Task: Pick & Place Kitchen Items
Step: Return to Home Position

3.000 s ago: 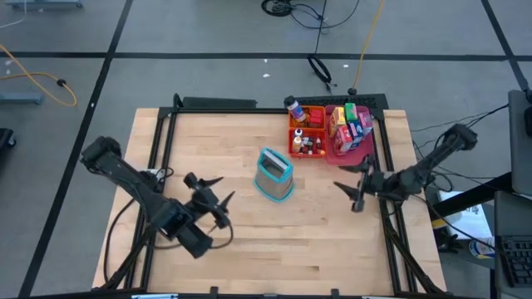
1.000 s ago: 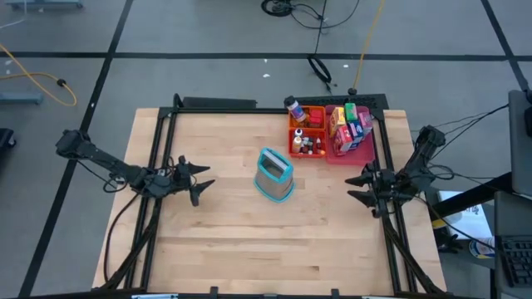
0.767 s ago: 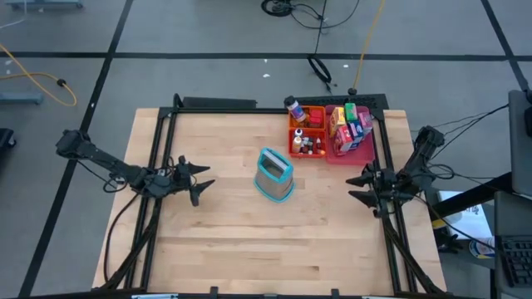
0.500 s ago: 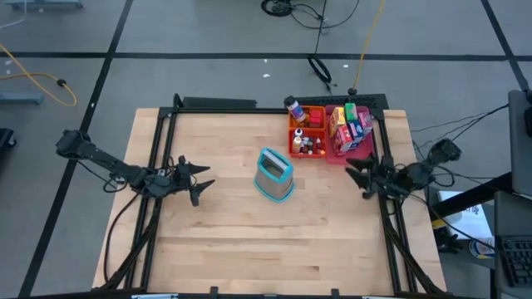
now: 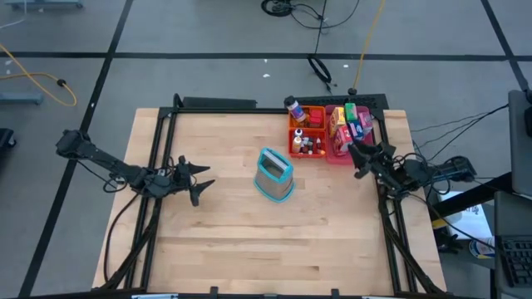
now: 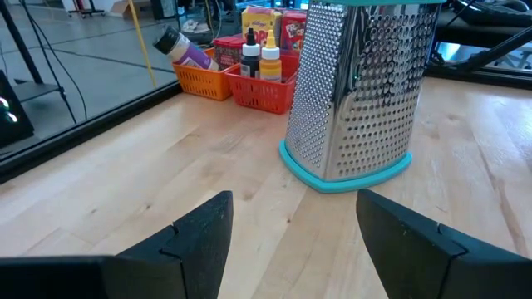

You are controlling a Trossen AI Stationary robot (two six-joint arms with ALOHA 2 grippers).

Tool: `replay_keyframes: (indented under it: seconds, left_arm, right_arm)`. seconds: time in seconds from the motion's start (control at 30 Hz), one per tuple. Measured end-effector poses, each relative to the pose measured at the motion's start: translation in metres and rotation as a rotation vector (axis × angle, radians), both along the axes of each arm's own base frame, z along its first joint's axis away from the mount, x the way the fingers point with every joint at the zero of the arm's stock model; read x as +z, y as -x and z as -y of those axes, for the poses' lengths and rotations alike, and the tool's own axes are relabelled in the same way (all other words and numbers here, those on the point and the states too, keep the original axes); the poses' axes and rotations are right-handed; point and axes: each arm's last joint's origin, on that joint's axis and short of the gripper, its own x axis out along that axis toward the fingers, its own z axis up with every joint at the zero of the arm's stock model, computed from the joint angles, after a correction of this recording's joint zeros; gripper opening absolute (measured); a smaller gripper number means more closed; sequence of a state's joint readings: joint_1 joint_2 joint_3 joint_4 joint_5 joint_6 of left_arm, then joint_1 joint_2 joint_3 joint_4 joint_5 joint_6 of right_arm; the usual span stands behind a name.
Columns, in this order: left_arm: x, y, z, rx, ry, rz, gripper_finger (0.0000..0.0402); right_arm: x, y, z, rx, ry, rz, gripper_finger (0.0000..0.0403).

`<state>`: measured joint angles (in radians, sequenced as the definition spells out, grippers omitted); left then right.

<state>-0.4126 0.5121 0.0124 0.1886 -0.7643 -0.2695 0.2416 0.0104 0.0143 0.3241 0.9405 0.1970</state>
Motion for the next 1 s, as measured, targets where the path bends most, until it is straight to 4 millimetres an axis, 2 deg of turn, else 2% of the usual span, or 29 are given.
replay_keyframes:
  seconds: [1.0]
  left_arm:
    - [0.0001, 0.0000, 0.0000, 0.000, 0.000, 0.000, 0.0255]
  right_arm:
    - [0.0000, 0.0000, 0.0011, -0.013, 0.000, -0.001, 0.0196]
